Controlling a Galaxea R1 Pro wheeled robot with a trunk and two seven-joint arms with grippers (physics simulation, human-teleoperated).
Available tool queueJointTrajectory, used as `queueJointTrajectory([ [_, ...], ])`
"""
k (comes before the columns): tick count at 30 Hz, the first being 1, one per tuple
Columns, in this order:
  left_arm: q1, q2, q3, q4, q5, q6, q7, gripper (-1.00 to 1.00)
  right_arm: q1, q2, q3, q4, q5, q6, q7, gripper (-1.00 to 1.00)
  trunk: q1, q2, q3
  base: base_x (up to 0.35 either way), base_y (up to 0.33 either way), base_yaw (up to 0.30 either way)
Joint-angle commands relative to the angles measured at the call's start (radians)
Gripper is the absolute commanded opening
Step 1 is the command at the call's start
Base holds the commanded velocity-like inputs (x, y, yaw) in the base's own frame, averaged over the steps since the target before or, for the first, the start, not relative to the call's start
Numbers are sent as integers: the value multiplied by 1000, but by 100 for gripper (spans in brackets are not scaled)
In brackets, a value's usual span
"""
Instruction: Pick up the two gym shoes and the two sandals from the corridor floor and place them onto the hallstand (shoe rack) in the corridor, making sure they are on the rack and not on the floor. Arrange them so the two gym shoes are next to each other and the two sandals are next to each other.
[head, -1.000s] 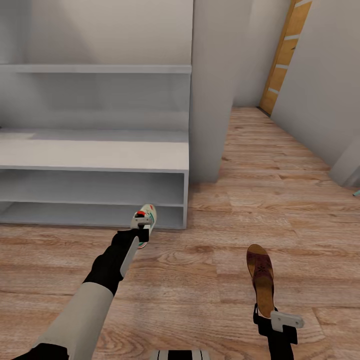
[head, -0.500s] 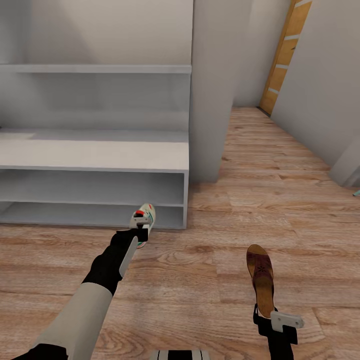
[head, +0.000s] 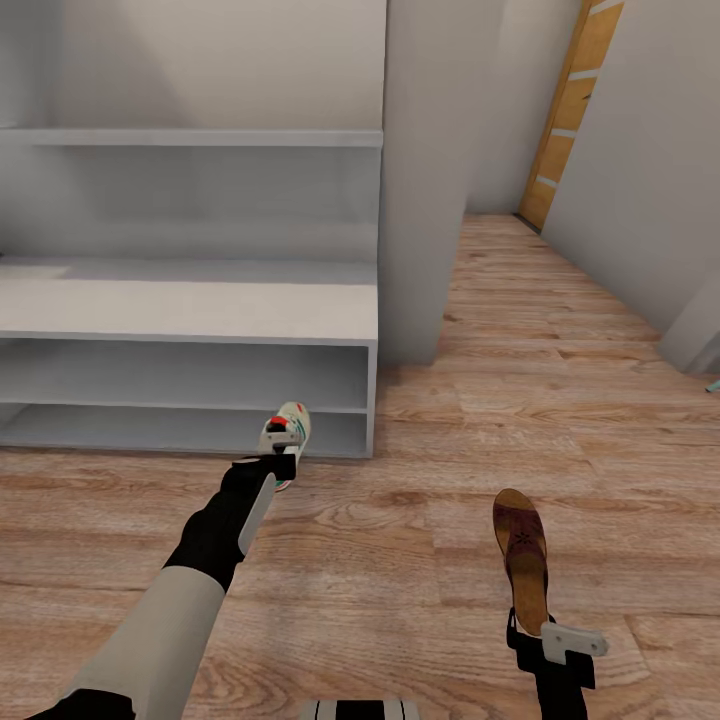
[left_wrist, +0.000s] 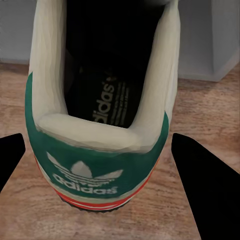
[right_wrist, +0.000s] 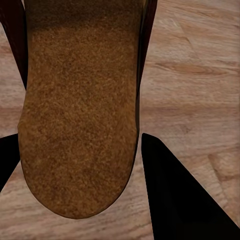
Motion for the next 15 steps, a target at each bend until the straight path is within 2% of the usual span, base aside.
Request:
queueJointTrajectory([
  [1,0,0,0,0,0,-1,1,-100,0,0,0,0,-3,-2,1,-100,0,0,0,0,0,0],
  [15,3,1,0,0,0,-30,0,-100,0,0,0,2,-3,-2,1,-100,0,0,0,0,0,0],
])
